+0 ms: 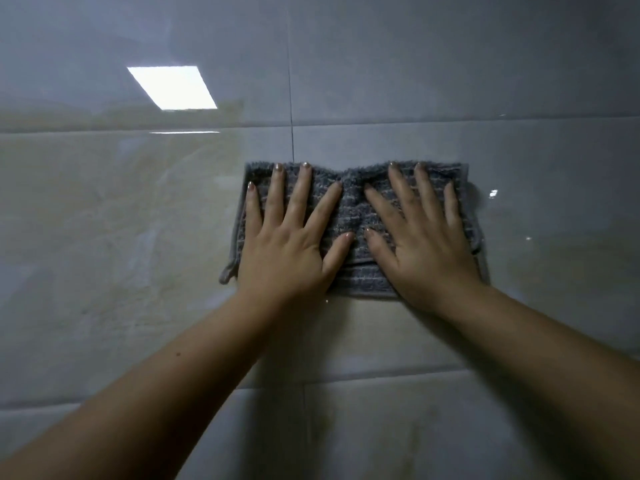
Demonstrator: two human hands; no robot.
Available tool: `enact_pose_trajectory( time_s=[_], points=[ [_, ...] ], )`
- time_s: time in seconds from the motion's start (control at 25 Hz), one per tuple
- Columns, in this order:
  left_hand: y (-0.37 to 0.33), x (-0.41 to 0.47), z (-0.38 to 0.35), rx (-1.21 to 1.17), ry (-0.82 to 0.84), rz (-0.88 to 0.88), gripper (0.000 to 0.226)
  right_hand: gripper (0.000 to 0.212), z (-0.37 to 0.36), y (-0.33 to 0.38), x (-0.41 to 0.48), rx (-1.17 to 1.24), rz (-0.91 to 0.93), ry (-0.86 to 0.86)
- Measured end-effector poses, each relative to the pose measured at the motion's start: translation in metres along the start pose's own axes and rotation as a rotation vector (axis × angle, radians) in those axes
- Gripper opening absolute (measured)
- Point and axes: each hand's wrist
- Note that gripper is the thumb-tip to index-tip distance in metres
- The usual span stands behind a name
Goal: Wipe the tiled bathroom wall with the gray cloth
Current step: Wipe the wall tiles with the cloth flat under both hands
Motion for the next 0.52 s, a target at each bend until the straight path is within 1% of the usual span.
enact_pose_trajectory(
  time_s=[0.04, 0.12, 0.24, 0.32, 0.4, 0.52],
  points=[
    [-0.005, -0.012, -0.002, 0.012, 0.017, 0.020, 0.069, 0.062, -0.002, -0.003, -0.010, -0.017, 0.035, 0.017],
    [-0.010, -0.003, -0.002, 0.019, 0.050, 0.058, 0.070, 0.064, 0.000, -0.013, -0.002, -0.018, 0.065, 0.020],
    [-0.014, 0.042, 0.004, 0.012, 0.073, 0.104, 0.071, 0.067, 0.008, -0.028, 0.036, 0.020, -0.041, 0.045],
    [-0.015, 0.047, 0.004, -0.001, 0.075, 0.117, 0.070, 0.068, 0.008, -0.030, 0.040, 0.031, -0.063, 0.029],
    [-0.016, 0.018, -0.002, 0.012, 0.066, 0.105, 0.068, 0.067, 0.002, -0.022, 0.015, 0.025, -0.002, -0.015],
    [-0.028, -0.049, -0.012, 0.041, 0.027, 0.089, 0.067, 0.063, -0.006, -0.008, -0.043, 0.013, 0.080, -0.054]
  ],
)
Point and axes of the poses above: each hand's wrist, its own x-axis towards the middle knuckle, its own z-axis out of the back of the hand, y = z × x, and after that the axes turned 3 degrees about z, right-handed
